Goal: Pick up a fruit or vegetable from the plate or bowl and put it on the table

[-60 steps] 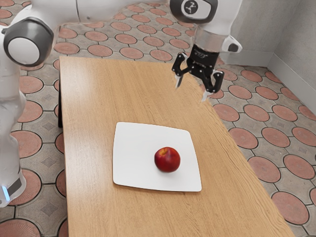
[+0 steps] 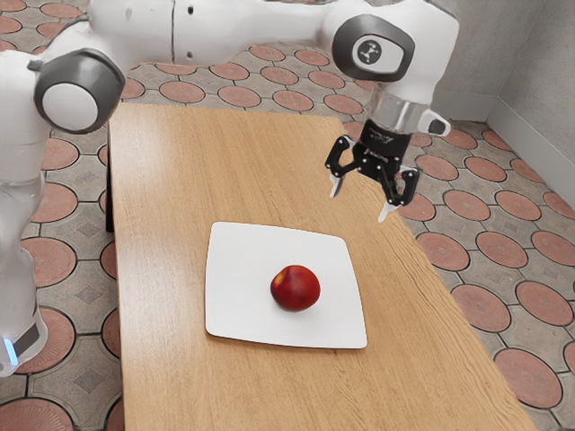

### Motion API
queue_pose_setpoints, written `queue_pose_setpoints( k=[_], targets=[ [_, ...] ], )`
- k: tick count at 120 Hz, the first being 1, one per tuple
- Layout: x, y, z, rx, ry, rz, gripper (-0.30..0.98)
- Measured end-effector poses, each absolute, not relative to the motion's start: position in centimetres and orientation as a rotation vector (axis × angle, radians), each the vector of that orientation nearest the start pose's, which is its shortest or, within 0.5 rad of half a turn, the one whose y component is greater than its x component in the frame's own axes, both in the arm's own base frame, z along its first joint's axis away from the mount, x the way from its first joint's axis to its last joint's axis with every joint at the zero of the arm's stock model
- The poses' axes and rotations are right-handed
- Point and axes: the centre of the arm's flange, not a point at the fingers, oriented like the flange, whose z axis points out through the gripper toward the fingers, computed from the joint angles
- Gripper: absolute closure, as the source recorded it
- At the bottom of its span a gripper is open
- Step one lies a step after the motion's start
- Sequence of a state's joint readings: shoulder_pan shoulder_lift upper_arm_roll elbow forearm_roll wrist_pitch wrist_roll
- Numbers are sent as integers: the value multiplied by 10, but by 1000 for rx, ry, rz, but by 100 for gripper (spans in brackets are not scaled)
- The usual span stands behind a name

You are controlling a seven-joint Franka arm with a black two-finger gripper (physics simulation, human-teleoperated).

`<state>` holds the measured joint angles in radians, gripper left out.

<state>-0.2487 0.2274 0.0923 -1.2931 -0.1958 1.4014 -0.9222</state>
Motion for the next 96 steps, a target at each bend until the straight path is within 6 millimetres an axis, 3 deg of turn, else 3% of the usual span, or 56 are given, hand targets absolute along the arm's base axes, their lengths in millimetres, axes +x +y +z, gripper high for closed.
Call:
queue_pose_setpoints(
  k=[11, 22, 38, 46, 69, 96],
  targets=[
    [578, -111, 578, -2982, -1150, 431, 0],
    [566, -120, 552, -3018, -1070, 466, 0],
    [552, -162, 570, -3128, -793, 304, 0],
    [546, -170, 583, -3167, -695, 236, 0],
    [544, -159, 595, -3185, -498, 113, 0],
    [562, -147, 560, -3168, -156, 144, 0]
  ],
)
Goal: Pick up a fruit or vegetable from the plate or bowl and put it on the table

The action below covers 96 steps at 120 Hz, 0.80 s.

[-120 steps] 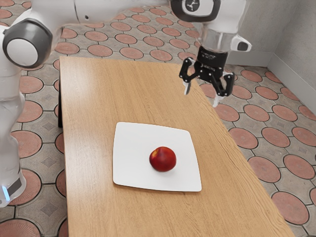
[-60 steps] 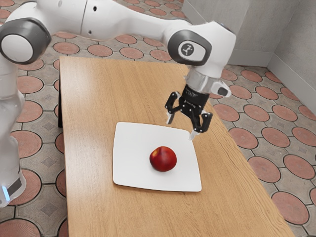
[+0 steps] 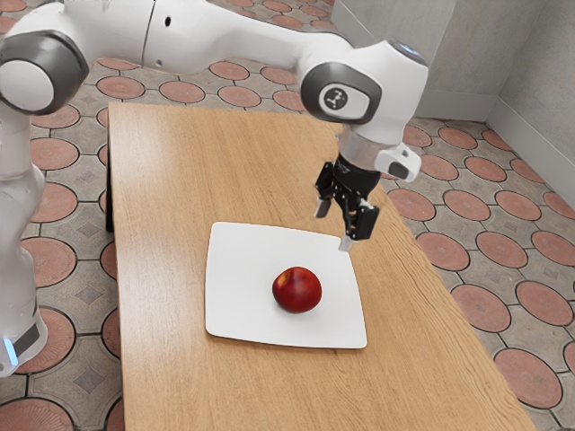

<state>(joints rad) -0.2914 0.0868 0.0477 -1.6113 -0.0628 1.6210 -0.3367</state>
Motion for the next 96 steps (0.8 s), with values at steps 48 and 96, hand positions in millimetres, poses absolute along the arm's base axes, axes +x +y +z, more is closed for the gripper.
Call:
queue_pose_setpoints(
  k=[48, 96],
  targets=[
    [559, -167, 498, -3143, 436, 287, 0],
    [541, -169, 476, -3157, 706, 295, 0]
  ],
)
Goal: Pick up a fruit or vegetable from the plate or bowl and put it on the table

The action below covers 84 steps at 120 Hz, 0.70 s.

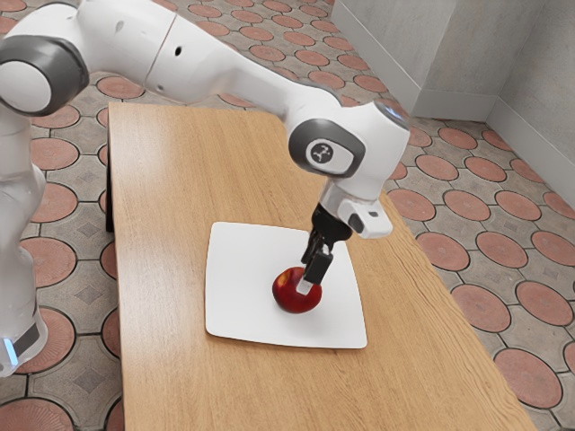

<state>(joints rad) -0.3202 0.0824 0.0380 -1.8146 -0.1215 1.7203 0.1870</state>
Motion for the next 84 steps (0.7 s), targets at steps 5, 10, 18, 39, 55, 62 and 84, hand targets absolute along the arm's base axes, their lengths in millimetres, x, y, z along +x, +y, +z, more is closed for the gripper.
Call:
queue_pose_setpoints(
  k=[5, 10, 18, 39, 55, 62, 84],
  targets=[
    [541, -170, 474, -3155, 726, 291, 0],
    [541, -170, 470, -3157, 741, 299, 0],
    [541, -169, 463, -3161, 757, 311, -1],
    [543, -166, 450, -3176, 791, 325, 0],
    [539, -167, 436, -3188, 814, 359, 0],
    [538, -166, 433, -3193, 820, 359, 0],
    [538, -167, 422, -3213, 837, 370, 0]
  ],
)
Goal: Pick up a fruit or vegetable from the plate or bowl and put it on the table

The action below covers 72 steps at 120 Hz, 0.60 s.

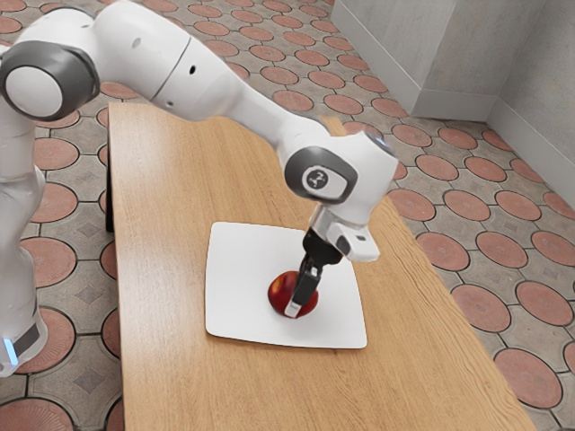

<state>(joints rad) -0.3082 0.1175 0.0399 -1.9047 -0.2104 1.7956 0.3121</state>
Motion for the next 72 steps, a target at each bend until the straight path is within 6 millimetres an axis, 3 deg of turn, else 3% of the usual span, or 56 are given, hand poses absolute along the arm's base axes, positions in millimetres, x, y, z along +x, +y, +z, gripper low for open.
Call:
queue_pose_setpoints(
  k=[14, 31, 49, 72],
  targets=[
    [538, -167, 420, -3222, 847, 358, 4],
    [541, -163, 425, -3224, 844, 317, 24],
    [546, -161, 430, -3218, 839, 270, 27],
    [584, -158, 467, -3160, 848, 80, 39]
  ],
)
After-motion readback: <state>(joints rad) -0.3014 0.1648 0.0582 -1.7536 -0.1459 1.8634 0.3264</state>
